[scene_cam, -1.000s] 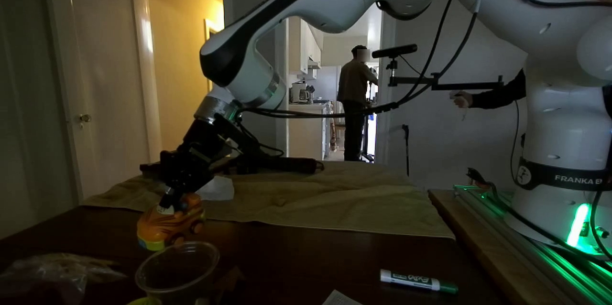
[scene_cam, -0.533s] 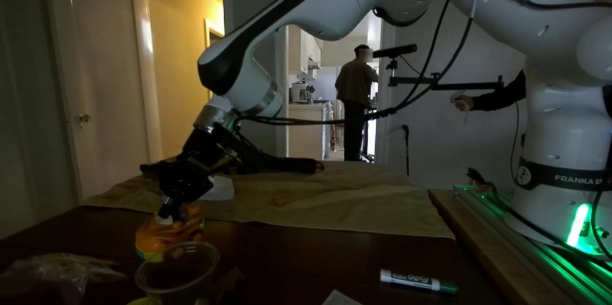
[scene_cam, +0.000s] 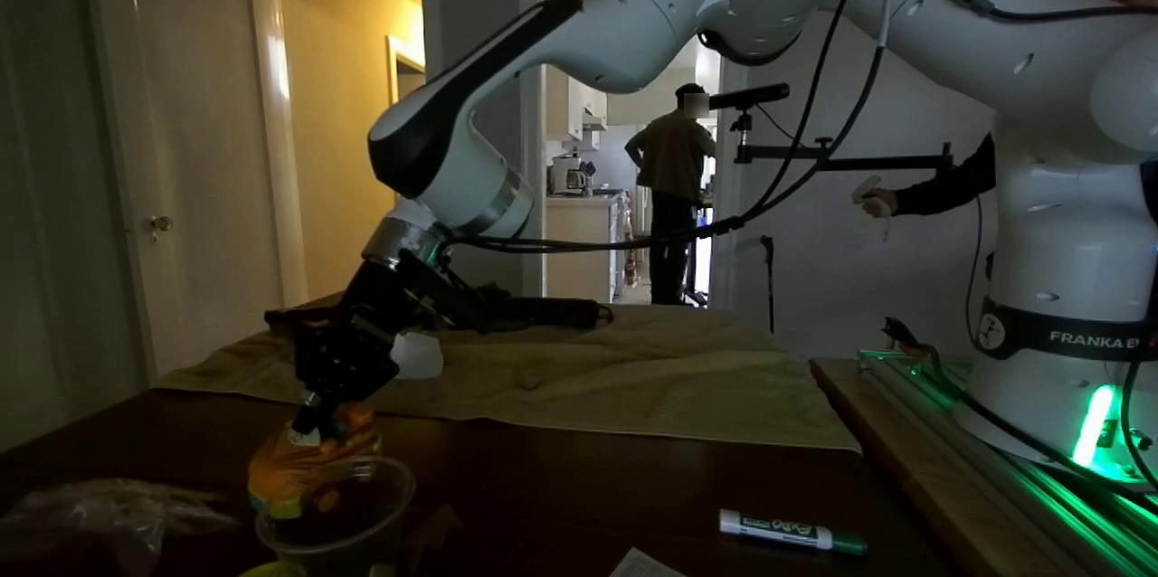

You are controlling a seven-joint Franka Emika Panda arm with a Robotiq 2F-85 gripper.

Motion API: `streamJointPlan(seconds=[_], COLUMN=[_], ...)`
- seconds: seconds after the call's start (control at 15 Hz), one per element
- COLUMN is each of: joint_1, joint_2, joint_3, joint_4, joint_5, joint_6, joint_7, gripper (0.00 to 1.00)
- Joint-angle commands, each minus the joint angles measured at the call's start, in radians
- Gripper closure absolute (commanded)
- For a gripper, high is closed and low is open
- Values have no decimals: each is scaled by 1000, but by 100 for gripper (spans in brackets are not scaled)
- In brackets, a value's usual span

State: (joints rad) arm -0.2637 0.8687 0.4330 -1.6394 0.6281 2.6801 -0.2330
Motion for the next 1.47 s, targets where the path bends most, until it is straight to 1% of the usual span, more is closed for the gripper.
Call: streamJointPlan(seconds=[0.0,0.2,0.47,0.87,1.2,1.4], joint_1=[-24,-37,-45,-68,-76,-66], joint_2=[44,46,27,-13,-99,-166], joint_3=[32,39,26,8,-25,-55], joint_4=[47,36,3,-82,-218,-320], joint_5=[55,72,109,215,352,470], joint_6=[-33,-41,-54,-78,-74,-70], joint_7=[-47,-44,-37,-56,-95,-140], gripper=[98,98,98,98,98,98])
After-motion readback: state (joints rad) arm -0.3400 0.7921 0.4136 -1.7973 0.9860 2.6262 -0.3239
